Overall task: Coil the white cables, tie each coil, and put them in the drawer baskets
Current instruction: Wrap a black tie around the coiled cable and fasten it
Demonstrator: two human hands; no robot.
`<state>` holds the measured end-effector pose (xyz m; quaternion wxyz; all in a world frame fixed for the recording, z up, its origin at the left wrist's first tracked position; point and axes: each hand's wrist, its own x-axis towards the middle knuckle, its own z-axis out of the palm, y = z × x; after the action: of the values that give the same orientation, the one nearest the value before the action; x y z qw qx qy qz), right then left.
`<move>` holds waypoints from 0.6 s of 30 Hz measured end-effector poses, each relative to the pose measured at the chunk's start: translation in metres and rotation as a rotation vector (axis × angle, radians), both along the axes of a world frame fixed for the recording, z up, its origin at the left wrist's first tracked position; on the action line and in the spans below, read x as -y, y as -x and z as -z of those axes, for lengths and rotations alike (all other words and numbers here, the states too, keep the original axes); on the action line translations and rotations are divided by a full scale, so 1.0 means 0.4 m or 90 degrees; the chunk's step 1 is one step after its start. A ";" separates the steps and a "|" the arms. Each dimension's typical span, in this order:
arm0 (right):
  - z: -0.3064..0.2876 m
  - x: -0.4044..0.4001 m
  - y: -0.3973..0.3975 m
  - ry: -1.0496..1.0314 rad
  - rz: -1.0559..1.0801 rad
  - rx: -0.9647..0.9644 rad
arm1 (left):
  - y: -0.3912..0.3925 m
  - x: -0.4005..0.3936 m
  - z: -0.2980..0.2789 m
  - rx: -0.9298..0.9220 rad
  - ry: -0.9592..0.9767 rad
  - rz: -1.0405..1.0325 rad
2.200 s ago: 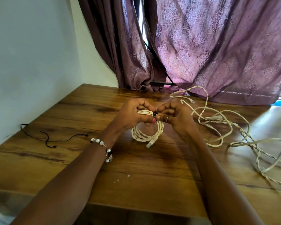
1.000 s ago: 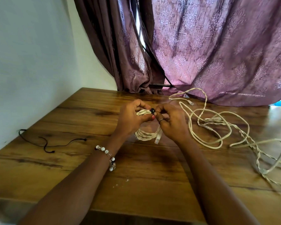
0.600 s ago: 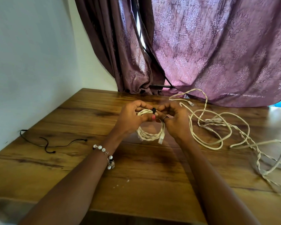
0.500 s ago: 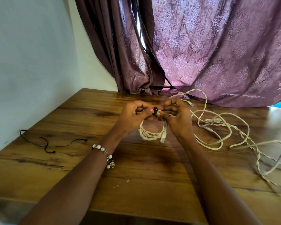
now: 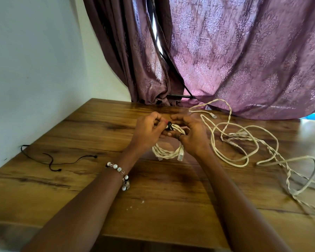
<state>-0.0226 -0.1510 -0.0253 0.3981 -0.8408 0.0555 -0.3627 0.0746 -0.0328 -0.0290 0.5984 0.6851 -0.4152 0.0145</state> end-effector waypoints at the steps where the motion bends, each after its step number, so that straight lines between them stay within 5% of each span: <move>1: 0.001 0.001 -0.002 0.002 0.002 -0.001 | 0.005 0.001 -0.002 0.001 0.000 -0.004; 5: 0.006 0.000 -0.010 0.011 0.002 0.001 | 0.002 0.005 0.001 0.007 0.003 -0.044; 12: 0.016 0.006 -0.009 0.006 -0.001 -0.003 | 0.000 0.008 -0.003 -0.201 0.036 0.005; 18: 0.007 0.016 0.024 -0.317 -0.138 -0.136 | -0.002 -0.005 -0.023 -0.388 0.125 0.011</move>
<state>-0.0322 -0.1573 -0.0279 0.6206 -0.7516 0.0941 -0.2026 0.0754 -0.0307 -0.0197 0.7583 0.5935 -0.2194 -0.1567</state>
